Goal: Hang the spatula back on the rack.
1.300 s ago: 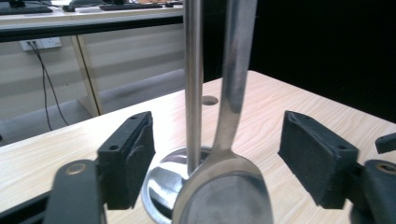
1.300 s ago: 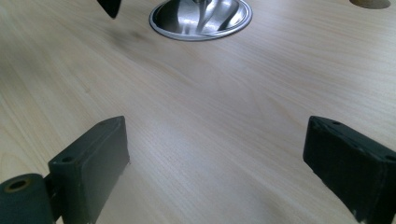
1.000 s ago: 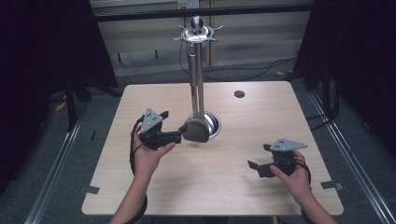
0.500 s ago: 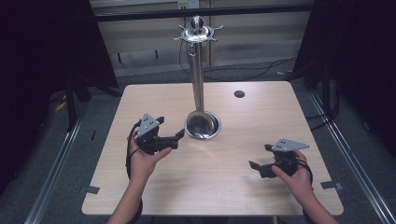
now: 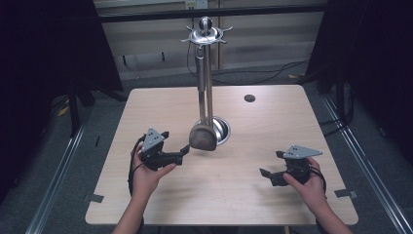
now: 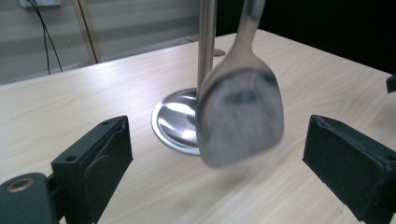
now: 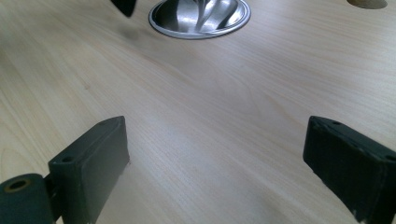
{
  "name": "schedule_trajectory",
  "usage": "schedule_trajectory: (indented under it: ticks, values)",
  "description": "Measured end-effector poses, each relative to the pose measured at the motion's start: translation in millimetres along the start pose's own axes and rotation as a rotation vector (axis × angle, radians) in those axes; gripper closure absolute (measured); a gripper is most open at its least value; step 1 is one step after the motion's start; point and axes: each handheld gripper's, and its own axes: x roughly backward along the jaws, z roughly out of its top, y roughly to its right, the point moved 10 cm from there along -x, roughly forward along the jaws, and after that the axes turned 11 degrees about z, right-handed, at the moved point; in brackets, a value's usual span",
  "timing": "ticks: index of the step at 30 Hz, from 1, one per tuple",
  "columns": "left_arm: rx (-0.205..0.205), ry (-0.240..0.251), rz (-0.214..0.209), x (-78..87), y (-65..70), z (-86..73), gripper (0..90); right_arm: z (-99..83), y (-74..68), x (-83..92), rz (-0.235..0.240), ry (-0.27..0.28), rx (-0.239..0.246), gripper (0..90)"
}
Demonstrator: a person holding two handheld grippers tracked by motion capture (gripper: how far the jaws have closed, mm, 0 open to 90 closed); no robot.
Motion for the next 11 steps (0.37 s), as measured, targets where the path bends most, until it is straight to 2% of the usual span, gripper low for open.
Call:
schedule_trajectory:
  ticks: [5,11]
  values:
    - [0.008,-0.02,0.004,-0.8,-0.9,-8.5,7.7,-1.0,-0.1,0.1,0.0,-0.003,0.0,6.6]
    - [0.013,-0.014,-0.001,-2.8,0.7,-8.0,7.7,-3.1,1.1,1.9,-0.007,-0.004,0.001,6.6]
